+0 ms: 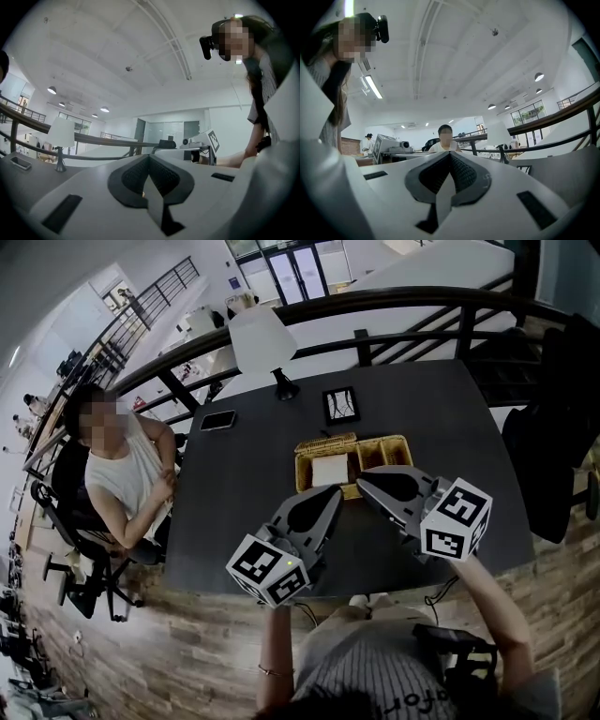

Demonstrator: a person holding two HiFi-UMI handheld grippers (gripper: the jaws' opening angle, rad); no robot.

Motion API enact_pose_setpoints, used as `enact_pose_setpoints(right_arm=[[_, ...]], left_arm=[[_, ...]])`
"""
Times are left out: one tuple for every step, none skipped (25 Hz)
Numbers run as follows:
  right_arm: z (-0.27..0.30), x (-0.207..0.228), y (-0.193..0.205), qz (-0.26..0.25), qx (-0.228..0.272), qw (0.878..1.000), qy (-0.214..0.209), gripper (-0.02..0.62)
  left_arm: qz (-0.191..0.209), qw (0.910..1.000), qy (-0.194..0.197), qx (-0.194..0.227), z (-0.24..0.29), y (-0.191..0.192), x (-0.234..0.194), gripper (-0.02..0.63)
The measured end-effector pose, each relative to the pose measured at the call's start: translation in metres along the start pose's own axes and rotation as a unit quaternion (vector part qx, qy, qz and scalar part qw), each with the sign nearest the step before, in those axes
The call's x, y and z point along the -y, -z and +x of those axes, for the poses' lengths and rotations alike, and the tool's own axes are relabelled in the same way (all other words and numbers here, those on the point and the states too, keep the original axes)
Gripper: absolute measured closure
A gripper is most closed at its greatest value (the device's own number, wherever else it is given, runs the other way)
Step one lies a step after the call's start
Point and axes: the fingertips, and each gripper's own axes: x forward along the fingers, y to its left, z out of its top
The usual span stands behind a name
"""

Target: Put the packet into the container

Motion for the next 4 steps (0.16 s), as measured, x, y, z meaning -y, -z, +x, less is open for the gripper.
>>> enact_pose_setpoints(right_arm=[[-0.0015, -0.0001, -0.0002, 0.0, 0.002, 1.0, 0.001, 0.584], [-0.0029, -0.0006, -0.0003, -0.001, 0.003, 1.0, 0.001, 0.584], [-0.0043, -0.0012, -0.0003, -0.001, 0.004, 1.0, 0.002, 0.584], [-0.0056, -0.0019, -0.0003, -0.001, 0.005, 1.0, 0.002, 0.584]], left_arm=[[0.001, 1.0, 0.001, -0.001, 0.0005, 0.0006, 0.001, 0.598], [0.001, 1.0, 0.003, -0.002, 0.0008, 0.0011, 0.0022, 0.598], [0.0, 1.0, 0.004, -0.003, 0.0009, 0.0016, 0.0034, 0.598], [-0.001, 1.0, 0.004, -0.004, 0.0009, 0.002, 0.0045, 0.598]])
